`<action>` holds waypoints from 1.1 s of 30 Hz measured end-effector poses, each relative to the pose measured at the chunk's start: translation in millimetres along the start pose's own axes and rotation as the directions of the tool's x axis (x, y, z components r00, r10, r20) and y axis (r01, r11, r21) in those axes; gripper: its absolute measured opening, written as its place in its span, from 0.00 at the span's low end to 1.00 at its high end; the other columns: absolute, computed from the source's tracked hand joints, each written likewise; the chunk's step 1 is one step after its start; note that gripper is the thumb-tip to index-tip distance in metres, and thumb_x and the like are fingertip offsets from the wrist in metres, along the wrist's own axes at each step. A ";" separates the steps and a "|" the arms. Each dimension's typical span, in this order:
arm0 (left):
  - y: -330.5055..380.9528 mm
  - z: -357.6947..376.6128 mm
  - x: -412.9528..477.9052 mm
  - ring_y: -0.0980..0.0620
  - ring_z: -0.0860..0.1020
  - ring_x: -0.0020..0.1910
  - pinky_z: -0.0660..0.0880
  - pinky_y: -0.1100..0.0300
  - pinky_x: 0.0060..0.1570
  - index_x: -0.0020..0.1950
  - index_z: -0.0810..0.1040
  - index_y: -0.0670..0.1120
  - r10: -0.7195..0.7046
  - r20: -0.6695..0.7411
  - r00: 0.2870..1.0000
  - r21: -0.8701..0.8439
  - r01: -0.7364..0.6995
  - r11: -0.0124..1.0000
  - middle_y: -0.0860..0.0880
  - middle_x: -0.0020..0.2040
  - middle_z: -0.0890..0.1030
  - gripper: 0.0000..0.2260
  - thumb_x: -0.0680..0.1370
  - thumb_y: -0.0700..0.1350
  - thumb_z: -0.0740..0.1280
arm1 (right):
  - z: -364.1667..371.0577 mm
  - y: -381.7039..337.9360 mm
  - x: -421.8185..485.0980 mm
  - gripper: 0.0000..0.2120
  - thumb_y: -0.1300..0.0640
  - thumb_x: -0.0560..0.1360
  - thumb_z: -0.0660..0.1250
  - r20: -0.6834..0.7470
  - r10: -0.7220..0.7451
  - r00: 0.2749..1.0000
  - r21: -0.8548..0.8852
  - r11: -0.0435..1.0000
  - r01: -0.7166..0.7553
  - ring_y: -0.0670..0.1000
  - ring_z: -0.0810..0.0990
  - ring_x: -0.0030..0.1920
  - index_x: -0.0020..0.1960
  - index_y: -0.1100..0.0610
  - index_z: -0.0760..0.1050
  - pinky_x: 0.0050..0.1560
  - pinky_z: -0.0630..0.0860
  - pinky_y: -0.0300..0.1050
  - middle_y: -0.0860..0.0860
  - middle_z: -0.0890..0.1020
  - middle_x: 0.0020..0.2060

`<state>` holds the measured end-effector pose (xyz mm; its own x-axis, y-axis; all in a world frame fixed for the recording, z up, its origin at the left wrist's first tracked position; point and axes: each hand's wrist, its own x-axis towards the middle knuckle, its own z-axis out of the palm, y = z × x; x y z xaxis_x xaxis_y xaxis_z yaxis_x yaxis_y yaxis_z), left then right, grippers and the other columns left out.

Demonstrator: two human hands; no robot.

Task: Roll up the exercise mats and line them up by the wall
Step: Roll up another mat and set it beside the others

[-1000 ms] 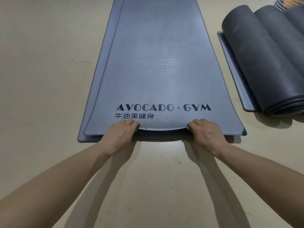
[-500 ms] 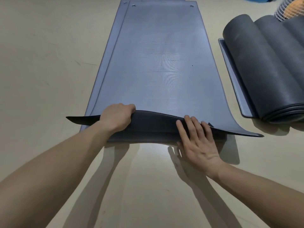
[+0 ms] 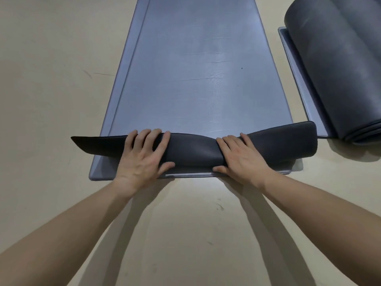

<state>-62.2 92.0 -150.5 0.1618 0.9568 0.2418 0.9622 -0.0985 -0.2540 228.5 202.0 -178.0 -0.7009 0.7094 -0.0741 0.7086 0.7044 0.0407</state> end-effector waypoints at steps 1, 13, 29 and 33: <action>-5.1 3.3 -4.2 0.34 0.65 0.69 0.58 0.36 0.73 0.78 0.67 0.42 0.025 0.068 0.997 0.018 -0.026 1.000 0.37 0.70 0.67 0.39 0.76 0.66 0.67 | 1.3 2.1 1.0 0.42 0.28 0.76 0.55 -0.008 -0.012 1.000 0.005 1.000 0.012 0.60 0.74 0.68 0.75 0.60 0.67 0.75 0.61 0.61 0.57 0.77 0.66; -24.6 18.4 5.9 0.38 0.72 0.65 0.62 0.36 0.72 0.76 0.70 0.45 -0.011 0.188 0.982 -0.031 0.017 0.999 0.45 0.67 0.78 0.37 0.75 0.68 0.66 | 2.5 3.7 -6.5 0.41 0.25 0.76 0.45 -0.042 0.100 0.994 0.008 0.995 -0.100 0.56 0.78 0.62 0.72 0.54 0.72 0.72 0.65 0.57 0.51 0.79 0.64; -22.8 -19.8 38.0 0.55 0.76 0.43 0.68 0.54 0.41 0.49 0.77 0.56 0.150 0.687 0.711 -0.458 0.263 0.849 0.54 0.44 0.79 0.24 0.77 0.74 0.54 | -66.6 28.2 -16.9 0.34 0.23 0.75 0.50 0.368 0.091 0.926 0.304 0.929 -0.212 0.50 0.79 0.42 0.49 0.51 0.78 0.42 0.71 0.48 0.49 0.82 0.43; -22.7 -9.7 49.5 0.52 0.78 0.46 0.70 0.51 0.46 0.50 0.78 0.55 0.144 0.733 0.665 -0.446 0.310 0.840 0.53 0.48 0.81 0.26 0.76 0.75 0.55 | -39.8 -5.6 -43.4 0.28 0.33 0.81 0.47 -0.165 0.100 0.981 -0.026 0.994 -0.105 0.59 0.77 0.42 0.55 0.52 0.77 0.45 0.72 0.53 0.53 0.82 0.43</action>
<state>-73.9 139.0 -123.6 0.0850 0.8227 -0.5621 0.9558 0.0919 0.2791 251.7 168.2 -135.3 -0.6305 0.7703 0.0956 0.7762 0.6261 0.0743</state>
